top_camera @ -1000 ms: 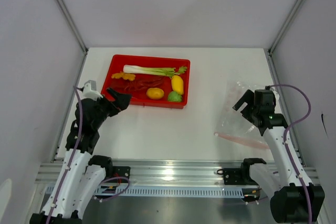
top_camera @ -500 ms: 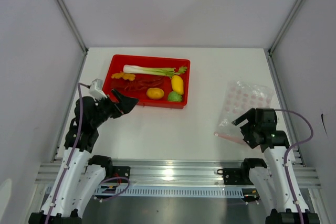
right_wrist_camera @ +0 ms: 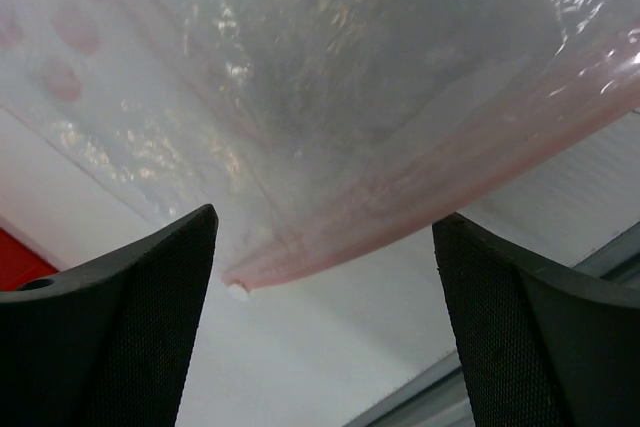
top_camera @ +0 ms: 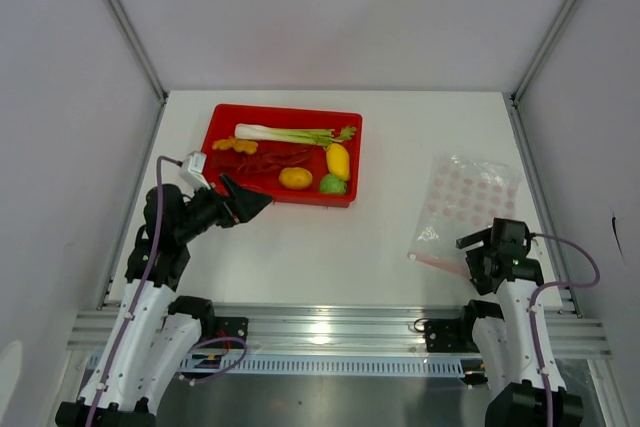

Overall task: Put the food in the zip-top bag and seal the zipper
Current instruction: Pick up the zipper food storage bag at the center of the board.

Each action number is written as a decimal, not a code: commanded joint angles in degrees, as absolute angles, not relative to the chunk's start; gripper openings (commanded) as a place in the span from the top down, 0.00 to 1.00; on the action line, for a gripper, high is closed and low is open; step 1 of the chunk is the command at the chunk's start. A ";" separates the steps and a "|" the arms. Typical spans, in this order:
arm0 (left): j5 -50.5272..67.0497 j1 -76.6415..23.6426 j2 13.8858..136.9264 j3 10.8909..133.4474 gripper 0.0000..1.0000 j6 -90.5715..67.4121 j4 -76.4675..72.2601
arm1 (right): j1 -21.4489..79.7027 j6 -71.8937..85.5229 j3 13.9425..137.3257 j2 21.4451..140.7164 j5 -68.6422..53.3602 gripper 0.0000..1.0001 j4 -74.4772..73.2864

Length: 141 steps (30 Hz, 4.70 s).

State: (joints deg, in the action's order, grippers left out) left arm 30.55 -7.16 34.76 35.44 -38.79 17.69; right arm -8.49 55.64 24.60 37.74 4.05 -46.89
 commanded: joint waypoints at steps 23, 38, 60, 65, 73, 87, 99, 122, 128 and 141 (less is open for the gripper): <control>16.62 -35.14 46.13 36.04 0.19 -41.83 5.90 | -17.32 57.21 24.87 40.69 -15.71 1.00 -33.31; 10.19 -51.58 67.31 38.84 0.24 -47.28 -15.36 | -14.94 81.02 30.24 43.77 -29.00 1.00 -16.37; 11.70 -59.59 97.91 64.33 0.33 -57.65 -15.12 | -8.97 104.32 26.55 41.49 -23.82 1.00 -3.43; 10.20 -59.77 100.46 65.83 0.34 -59.59 -14.33 | -8.44 106.43 26.63 39.73 -21.45 1.00 -4.13; 5.45 -59.94 102.04 66.80 0.27 -61.87 -15.90 | -7.82 107.05 26.19 39.02 -20.04 1.00 -4.75; 2.02 -59.77 108.54 75.41 0.22 -65.04 -14.32 | -6.51 107.14 26.54 37.71 -18.72 1.00 -6.68; 0.79 -59.06 110.83 77.96 0.55 -63.81 -11.61 | -4.92 106.96 26.46 35.25 -16.96 1.00 -9.49; 15.99 -52.91 103.89 81.20 0.99 -40.26 12.20 | -4.14 45.90 45.69 48.52 -23.74 0.33 -32.60; 18.81 -51.24 104.42 86.22 0.99 -33.05 22.23 | 2.00 28.34 52.55 47.55 -21.88 0.28 -41.74; 27.85 -48.60 105.03 89.38 0.99 -26.81 29.44 | 38.83 18.72 65.29 55.45 15.08 0.32 -53.16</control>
State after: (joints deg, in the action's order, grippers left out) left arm 23.09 -49.23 107.02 87.05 -29.87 26.94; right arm 32.95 23.27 61.06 52.21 -2.50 -49.45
